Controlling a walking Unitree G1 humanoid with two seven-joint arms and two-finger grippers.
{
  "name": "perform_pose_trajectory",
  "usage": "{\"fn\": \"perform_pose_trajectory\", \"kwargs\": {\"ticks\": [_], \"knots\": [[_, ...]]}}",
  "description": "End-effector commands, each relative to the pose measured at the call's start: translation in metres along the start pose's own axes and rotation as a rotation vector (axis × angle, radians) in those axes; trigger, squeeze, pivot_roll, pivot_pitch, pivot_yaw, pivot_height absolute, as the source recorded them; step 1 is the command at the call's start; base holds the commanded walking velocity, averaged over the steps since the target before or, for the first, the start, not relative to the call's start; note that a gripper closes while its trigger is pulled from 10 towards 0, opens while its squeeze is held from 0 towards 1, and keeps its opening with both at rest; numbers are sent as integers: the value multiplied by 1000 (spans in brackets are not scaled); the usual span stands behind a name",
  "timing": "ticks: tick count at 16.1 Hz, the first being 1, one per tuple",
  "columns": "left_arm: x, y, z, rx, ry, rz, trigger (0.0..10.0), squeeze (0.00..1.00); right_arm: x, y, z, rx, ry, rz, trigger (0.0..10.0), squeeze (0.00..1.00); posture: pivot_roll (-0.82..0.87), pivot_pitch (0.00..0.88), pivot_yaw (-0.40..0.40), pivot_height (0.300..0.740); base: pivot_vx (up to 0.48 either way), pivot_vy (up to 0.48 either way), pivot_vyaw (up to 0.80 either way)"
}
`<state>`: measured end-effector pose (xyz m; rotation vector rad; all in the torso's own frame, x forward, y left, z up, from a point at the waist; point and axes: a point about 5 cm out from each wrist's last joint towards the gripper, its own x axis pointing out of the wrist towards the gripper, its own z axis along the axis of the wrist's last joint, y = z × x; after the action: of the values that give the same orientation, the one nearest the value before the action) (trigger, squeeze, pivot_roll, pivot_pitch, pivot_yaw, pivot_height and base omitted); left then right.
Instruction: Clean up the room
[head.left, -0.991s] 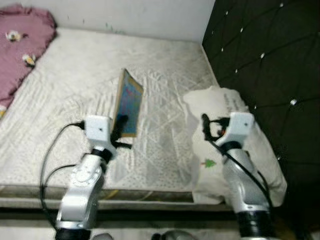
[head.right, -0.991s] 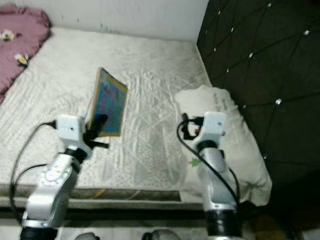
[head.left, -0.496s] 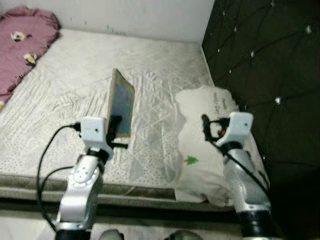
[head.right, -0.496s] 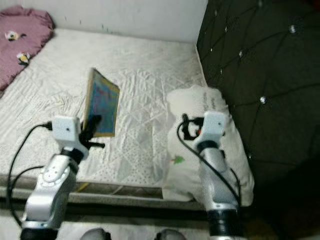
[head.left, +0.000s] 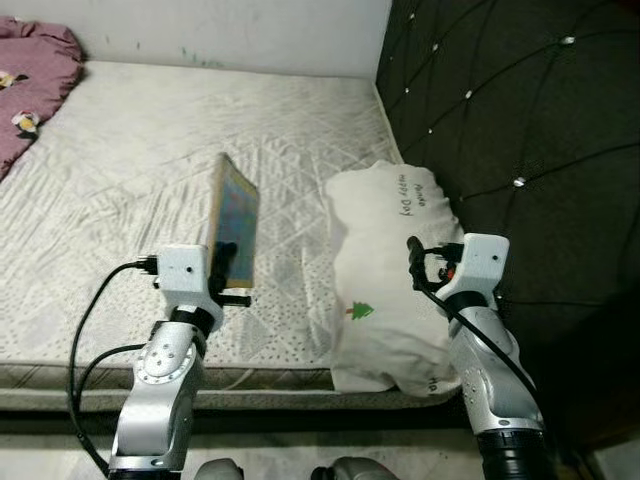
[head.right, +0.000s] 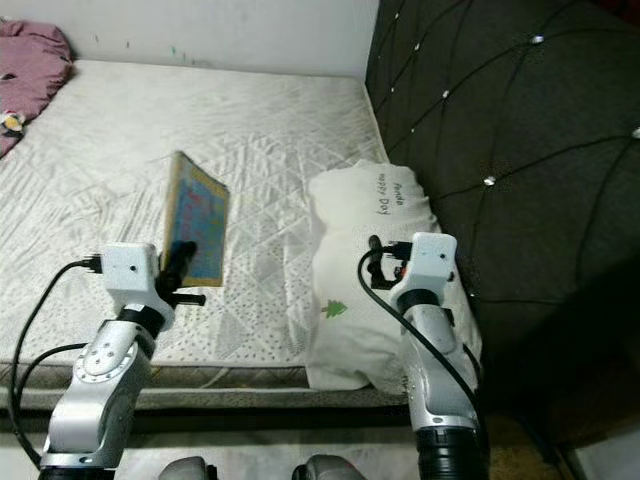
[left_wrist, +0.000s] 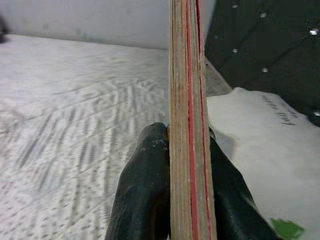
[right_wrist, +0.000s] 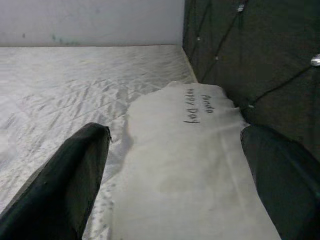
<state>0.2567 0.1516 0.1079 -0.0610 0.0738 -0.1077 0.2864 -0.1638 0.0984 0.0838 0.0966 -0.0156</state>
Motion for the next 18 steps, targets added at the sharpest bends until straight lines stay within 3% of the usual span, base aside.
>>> {"fn": "perform_pose_trajectory", "kwargs": {"ticks": [1,6,7,8,9,10,13,18], "knots": [[-1,-1,8,4,-43,1,10000,0,0,-2,2,-6,-9,-6,10000,0,-3,17,-57,740,0,0,0],[1,8,15,33,-81,29,10000,0,3,-1,8,11,-33,-7,10000,0,-3,25,-64,740,0,0,0],[5,7,18,3,-86,3,10000,0,3,1,9,8,-35,6,10000,0,-3,30,-67,740,0,0,0],[5,8,21,49,-99,15,10000,0,2,2,8,8,-33,10,10000,0,-1,36,-67,740,0,0,0],[5,9,21,43,-105,19,10000,0,1,2,8,9,-31,11,10000,0,-1,36,-67,736,0,0,0],[3,13,22,110,-136,35,10000,0,1,3,7,11,-29,12,10000,0,1,41,-68,721,0,0,0],[1,19,19,60,-126,49,10000,0,0,4,6,13,-25,15,10000,0,-1,50,-68,681,0,0,0],[0,13,18,52,-113,68,10000,0,-1,3,7,14,-26,19,10000,0,-2,59,-72,641,0,0,0]]}}
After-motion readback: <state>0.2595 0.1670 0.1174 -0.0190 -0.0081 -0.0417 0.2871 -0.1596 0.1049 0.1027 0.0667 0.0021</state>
